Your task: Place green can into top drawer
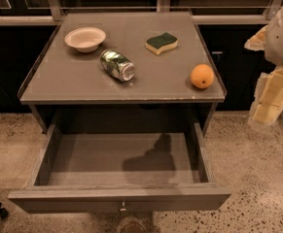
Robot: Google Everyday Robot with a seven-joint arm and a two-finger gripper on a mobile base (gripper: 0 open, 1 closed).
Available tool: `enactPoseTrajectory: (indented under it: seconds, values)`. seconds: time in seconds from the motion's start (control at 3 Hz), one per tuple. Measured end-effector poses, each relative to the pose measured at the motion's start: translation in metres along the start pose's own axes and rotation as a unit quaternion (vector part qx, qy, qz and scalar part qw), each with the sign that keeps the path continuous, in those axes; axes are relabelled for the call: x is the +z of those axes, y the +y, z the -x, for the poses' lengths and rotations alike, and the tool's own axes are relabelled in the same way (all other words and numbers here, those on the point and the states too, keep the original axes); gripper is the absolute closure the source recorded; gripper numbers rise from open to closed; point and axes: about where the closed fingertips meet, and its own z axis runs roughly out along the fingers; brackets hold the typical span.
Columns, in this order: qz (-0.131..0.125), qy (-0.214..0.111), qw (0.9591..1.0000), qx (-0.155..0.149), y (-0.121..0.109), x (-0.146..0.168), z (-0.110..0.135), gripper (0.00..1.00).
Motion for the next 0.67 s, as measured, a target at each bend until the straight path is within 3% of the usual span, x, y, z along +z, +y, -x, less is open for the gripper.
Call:
enactPoseTrajectory:
  seconds: [0.67]
  values:
    - [-0.008, -0.014, 0.9998, 0.007, -0.0094, 0.0065, 0.0013, 0.00]
